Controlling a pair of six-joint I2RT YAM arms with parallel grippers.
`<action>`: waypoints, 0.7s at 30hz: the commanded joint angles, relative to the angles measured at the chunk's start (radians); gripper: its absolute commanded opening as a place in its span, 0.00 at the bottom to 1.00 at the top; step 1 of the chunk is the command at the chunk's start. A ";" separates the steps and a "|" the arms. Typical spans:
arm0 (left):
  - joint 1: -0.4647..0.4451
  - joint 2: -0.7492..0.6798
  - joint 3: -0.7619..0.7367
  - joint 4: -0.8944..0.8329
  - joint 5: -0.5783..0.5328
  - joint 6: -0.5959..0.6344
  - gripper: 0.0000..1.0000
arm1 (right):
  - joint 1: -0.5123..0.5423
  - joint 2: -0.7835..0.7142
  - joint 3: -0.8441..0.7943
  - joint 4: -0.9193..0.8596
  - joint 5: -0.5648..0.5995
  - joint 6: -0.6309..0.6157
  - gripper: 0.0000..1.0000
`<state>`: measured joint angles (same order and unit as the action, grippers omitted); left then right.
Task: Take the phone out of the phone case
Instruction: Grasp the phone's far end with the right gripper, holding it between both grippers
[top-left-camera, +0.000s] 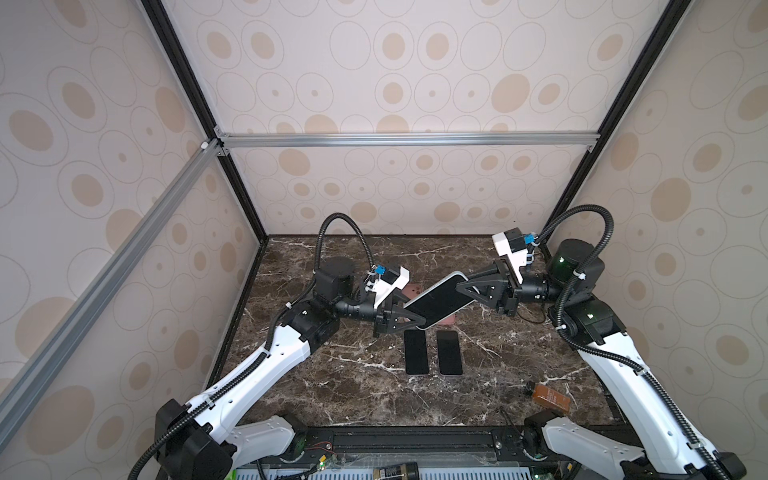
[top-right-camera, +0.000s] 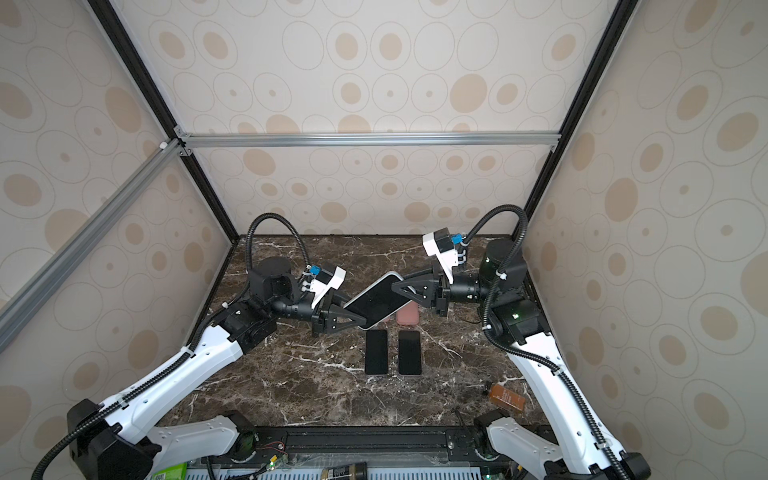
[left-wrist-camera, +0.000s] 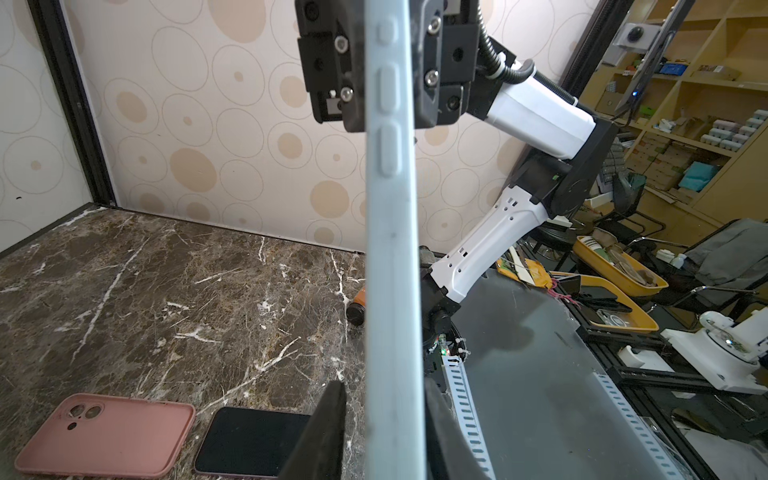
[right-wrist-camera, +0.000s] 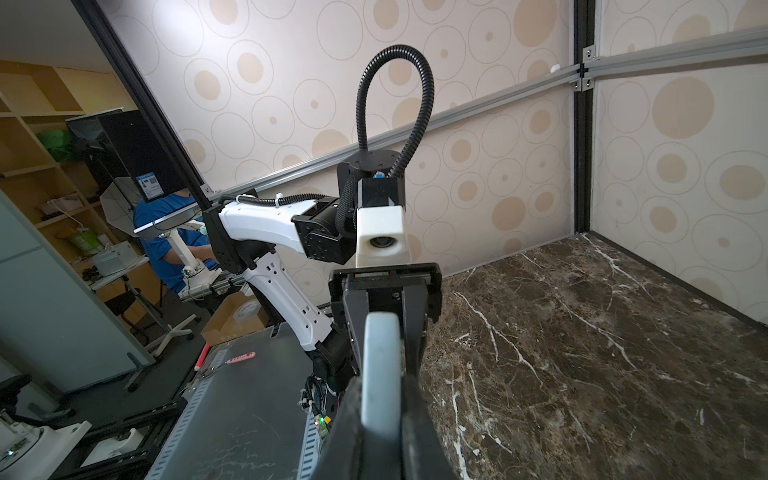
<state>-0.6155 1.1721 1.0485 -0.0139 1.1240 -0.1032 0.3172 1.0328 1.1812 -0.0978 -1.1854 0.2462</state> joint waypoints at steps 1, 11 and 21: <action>-0.007 -0.018 0.006 0.064 0.037 -0.027 0.33 | -0.006 0.002 -0.006 0.042 -0.021 0.011 0.00; -0.007 -0.014 -0.001 0.069 0.042 -0.032 0.11 | -0.005 0.012 -0.020 0.097 -0.025 0.050 0.00; -0.007 -0.021 0.026 0.008 0.000 0.036 0.00 | -0.006 0.014 0.006 0.037 -0.018 0.033 0.40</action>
<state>-0.6147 1.1721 1.0416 -0.0017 1.1187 -0.1352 0.3172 1.0492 1.1603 -0.0620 -1.2003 0.2722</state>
